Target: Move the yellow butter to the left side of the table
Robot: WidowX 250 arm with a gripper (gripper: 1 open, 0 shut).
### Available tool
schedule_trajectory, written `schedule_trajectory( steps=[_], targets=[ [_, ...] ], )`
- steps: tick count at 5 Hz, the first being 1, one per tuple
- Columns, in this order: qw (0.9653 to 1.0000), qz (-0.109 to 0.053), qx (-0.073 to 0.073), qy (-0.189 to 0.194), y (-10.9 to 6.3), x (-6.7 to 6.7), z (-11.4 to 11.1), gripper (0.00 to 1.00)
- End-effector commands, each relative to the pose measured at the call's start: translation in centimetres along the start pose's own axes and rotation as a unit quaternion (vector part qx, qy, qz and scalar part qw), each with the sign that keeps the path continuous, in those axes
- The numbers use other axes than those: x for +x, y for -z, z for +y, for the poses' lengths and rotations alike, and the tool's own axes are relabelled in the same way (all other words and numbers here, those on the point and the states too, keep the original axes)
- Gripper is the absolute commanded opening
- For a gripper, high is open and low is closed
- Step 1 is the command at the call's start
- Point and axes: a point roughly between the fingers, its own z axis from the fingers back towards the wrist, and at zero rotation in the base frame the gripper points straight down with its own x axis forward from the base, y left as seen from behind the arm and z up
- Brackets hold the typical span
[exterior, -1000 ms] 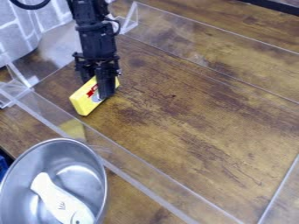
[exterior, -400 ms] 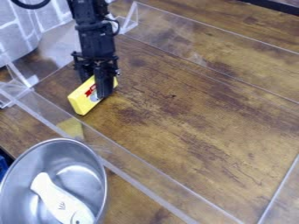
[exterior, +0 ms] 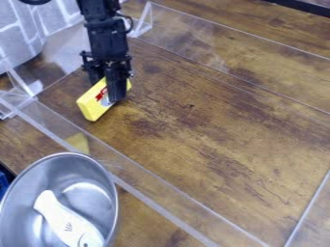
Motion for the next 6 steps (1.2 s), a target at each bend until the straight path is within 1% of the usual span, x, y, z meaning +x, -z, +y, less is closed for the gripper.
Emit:
schedule_trajectory(
  steps=[1,6],
  targets=[
    [0.9982,-0.053,0.026,0.010,-4.6,0.3,-0.7,0.00],
    [0.9991,-0.031,0.025,0.016,-1.8,1.6,0.5,0.00]
  ],
)
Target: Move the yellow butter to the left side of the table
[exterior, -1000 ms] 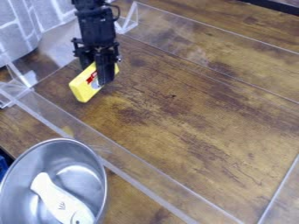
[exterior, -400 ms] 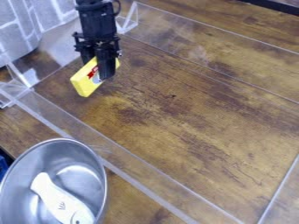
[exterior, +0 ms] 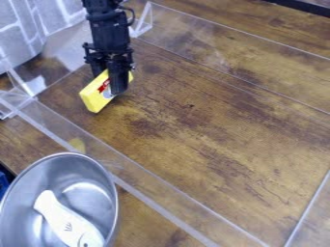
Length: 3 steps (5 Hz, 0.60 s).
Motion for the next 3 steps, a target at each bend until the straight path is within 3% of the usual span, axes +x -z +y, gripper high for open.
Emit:
schedule_trajectory(
  steps=[1,3],
  targets=[
    [0.9995,-0.026,0.016,0.010,-1.8,0.6,-0.2,0.00],
    [0.9994,-0.026,0.018,0.012,-2.9,0.6,-0.8,0.00]
  ],
)
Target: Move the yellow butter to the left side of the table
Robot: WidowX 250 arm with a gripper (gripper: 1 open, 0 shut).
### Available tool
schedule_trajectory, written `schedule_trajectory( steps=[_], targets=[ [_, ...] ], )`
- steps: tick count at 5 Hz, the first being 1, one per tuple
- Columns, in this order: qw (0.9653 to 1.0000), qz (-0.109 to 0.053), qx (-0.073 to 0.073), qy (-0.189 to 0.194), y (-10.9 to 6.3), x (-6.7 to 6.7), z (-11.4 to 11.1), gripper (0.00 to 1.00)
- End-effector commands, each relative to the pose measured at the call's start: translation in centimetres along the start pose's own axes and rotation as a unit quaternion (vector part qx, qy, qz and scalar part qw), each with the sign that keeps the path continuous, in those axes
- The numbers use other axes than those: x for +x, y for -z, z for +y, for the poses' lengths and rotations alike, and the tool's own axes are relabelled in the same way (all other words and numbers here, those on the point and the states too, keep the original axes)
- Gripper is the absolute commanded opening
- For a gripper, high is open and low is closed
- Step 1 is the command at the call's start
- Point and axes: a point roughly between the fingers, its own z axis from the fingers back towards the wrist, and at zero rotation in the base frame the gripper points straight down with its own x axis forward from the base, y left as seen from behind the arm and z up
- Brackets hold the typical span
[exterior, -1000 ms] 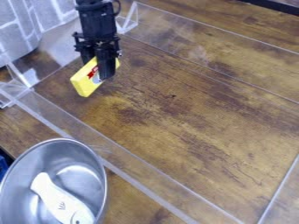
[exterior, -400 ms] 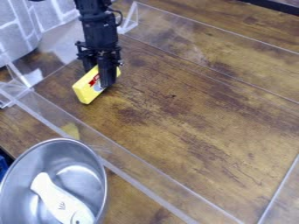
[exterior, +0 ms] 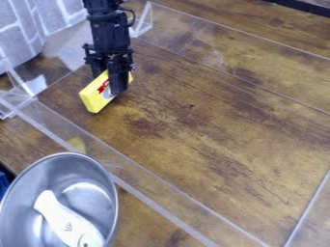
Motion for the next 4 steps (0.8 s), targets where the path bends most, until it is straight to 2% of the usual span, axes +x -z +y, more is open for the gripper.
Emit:
schedule_trajectory(
  steps=[1,4],
  targets=[
    [0.9991,-0.033,0.020,0.016,-2.67,0.59,-0.86,0.00],
    [0.9990,-0.033,0.023,0.020,-3.00,0.74,-1.22,0.00]
  ],
)
